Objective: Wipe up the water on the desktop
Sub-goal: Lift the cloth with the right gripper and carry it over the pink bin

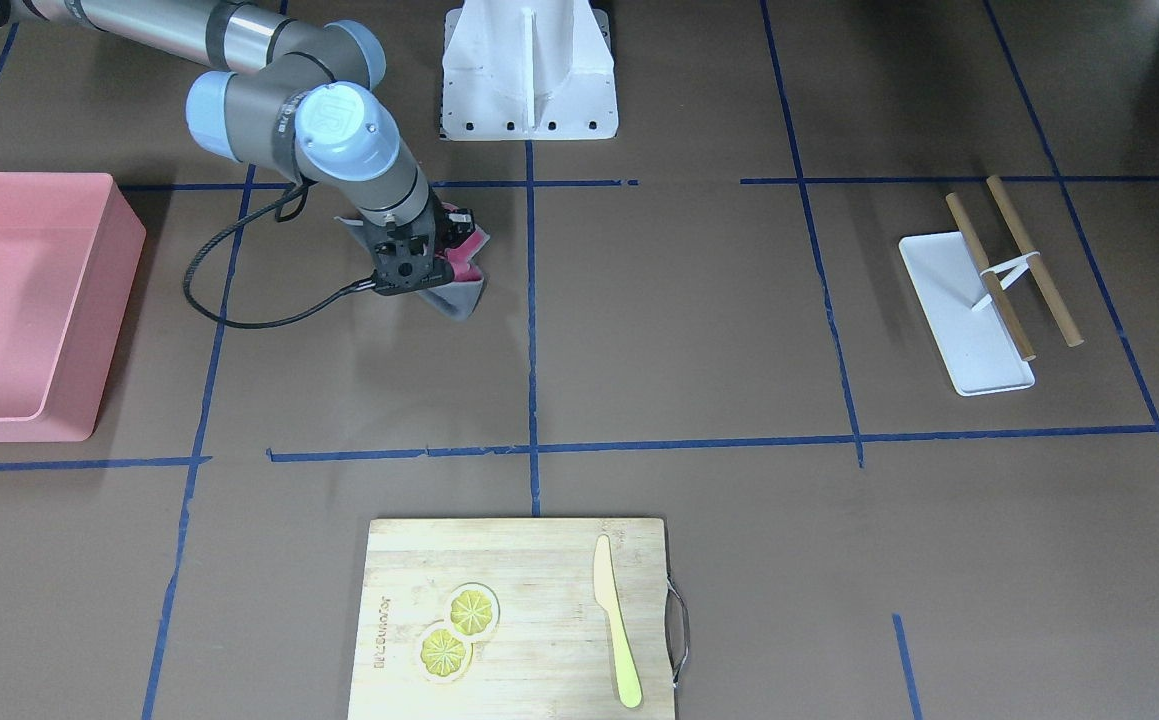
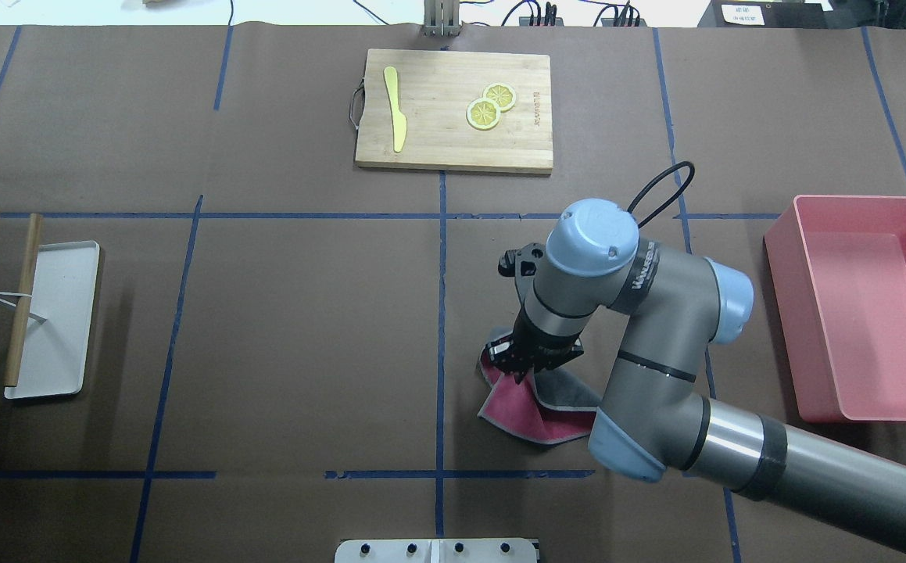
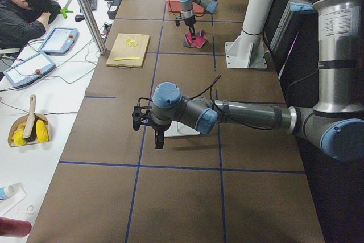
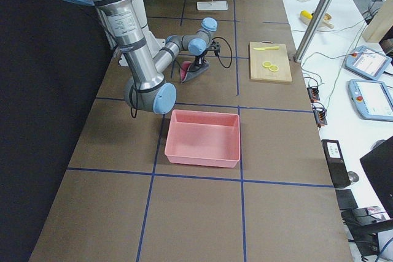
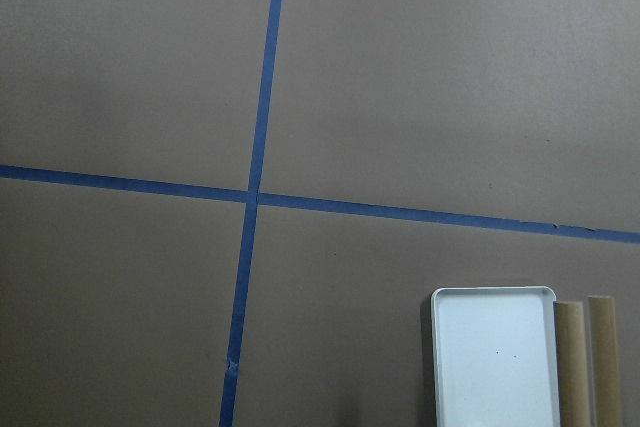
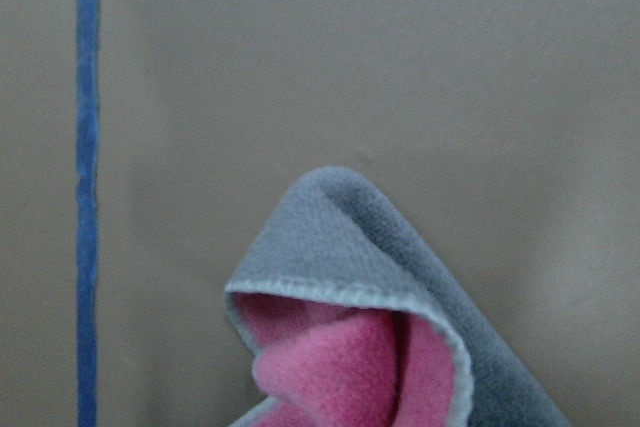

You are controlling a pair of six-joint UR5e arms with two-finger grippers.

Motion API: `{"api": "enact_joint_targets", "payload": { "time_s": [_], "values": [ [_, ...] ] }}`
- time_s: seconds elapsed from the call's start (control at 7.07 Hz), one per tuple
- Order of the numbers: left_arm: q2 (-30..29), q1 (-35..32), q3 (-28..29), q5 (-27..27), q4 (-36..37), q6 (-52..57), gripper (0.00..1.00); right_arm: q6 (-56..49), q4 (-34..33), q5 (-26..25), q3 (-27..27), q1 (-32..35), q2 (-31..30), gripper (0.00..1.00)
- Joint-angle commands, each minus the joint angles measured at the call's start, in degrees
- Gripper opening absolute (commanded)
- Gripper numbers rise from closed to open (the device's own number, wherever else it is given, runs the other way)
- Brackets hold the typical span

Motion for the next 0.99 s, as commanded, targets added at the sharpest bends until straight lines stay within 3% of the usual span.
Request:
{"api": "enact_joint_targets", "payload": {
  "time_s": [0.0,0.42,0.57,0.85],
  "values": [
    [0.0,0.0,-0.3,-0.1,0.0,0.0,1.0,-0.4,-0.1,-1.5,-0.3,5.1,-2.0,0.02],
    [0.2,0.0,-0.5,-0.1,-0.1,0.1,1.0,-0.4,-0.9,-0.7,1.2,13.8,-2.0,0.02],
    [0.2,0.0,-0.1,0.0,-0.1,0.1,1.0,-0.6,-4.9,-0.3,5.2,16.9,-2.2,0.01],
    [0.4,0.0,1.4,0.0,0.5,4.4,1.0,-4.1,-21.2,-0.4,16.3,20.5,-2.2,0.01]
  ]
}}
